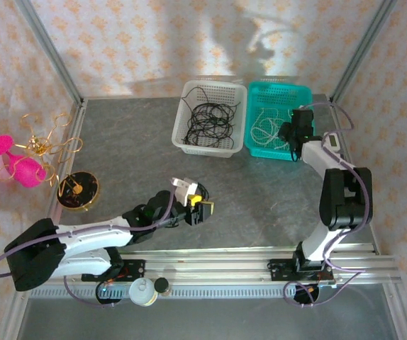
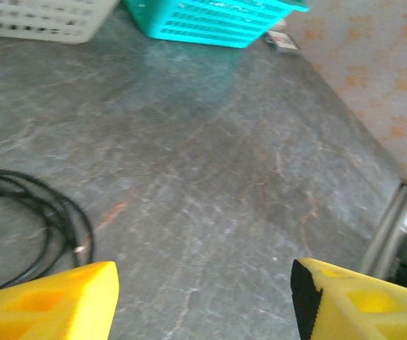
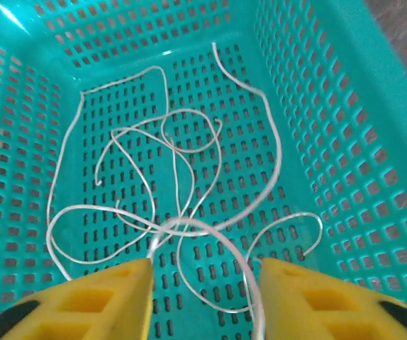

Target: Untangle the cables

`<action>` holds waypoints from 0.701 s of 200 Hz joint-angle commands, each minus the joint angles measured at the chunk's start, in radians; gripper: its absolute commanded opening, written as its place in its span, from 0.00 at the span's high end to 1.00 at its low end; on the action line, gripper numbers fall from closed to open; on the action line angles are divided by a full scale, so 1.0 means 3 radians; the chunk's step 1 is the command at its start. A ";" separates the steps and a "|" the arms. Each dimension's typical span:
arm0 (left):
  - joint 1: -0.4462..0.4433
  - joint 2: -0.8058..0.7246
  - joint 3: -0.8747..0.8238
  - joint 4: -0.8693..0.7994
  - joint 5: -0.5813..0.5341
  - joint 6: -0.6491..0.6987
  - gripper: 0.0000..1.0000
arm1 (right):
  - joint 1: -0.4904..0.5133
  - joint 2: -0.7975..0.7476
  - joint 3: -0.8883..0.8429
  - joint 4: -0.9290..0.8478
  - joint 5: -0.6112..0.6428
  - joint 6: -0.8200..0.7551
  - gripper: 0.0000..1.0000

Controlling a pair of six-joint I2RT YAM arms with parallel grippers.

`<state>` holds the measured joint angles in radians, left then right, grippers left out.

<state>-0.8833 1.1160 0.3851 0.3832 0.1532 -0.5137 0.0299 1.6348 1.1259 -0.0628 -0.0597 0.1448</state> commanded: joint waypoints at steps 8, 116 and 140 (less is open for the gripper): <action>0.0253 -0.0125 0.0157 -0.0535 -0.0334 -0.0223 0.32 | 0.0079 -0.0616 0.0053 -0.0071 0.0009 -0.0023 0.50; 0.0919 0.0050 0.0277 -0.1311 -0.0306 -0.0567 0.47 | 0.1666 -0.1423 -0.1542 0.0341 -0.0731 0.0398 0.62; 0.0920 0.0299 0.0378 -0.1261 -0.0190 -0.0462 0.46 | 0.1715 -0.1249 -0.1579 0.0442 -0.0760 0.0435 0.62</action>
<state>-0.6125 1.1492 0.4488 0.0250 0.0456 -0.6811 0.5373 1.2247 0.6582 -0.0051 -0.2726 0.2447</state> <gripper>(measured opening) 0.527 0.378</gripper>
